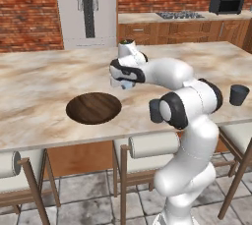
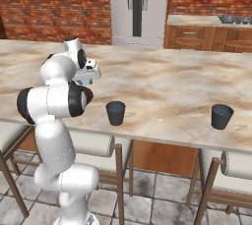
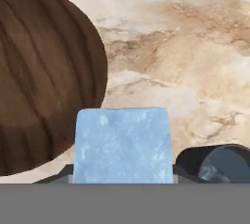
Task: There are four ice cubes in the ice bowl. Place two ice cubes in each glass of water.
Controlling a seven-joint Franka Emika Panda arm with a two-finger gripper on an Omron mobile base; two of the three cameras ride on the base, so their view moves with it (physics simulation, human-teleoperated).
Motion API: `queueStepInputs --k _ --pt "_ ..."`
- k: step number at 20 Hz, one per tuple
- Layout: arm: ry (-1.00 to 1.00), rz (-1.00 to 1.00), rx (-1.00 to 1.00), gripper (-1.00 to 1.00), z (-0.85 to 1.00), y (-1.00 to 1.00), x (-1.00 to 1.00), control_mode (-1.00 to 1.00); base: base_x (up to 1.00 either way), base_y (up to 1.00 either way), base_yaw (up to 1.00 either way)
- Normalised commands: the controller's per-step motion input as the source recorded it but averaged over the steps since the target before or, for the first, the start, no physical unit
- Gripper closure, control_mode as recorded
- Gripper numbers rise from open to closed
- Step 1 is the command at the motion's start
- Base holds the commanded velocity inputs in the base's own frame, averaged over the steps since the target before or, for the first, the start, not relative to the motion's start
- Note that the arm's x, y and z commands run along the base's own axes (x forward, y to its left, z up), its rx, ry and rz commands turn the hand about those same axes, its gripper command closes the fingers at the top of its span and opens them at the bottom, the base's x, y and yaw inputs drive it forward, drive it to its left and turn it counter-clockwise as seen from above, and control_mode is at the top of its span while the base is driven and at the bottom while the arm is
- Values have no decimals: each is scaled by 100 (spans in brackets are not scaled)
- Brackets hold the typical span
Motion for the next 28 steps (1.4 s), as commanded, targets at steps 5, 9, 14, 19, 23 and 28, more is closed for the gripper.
queueStepInputs --k 5,9,14,19,23,28 --pt "0 -12 1 100 70 -100 -69 -100 0 0 0" --pt "0 -16 2 100 61 -100 -71 -100 0 0 0" --pt "0 -19 0 100 37 -100 -48 -100 0 0 0" --pt "0 -18 0 100 15 -100 -23 -100 0 0 0" --pt "0 -19 0 100 17 -100 -15 -100 0 0 0" --pt "-1 -25 0 100 22 -100 -3 -100 0 0 0"
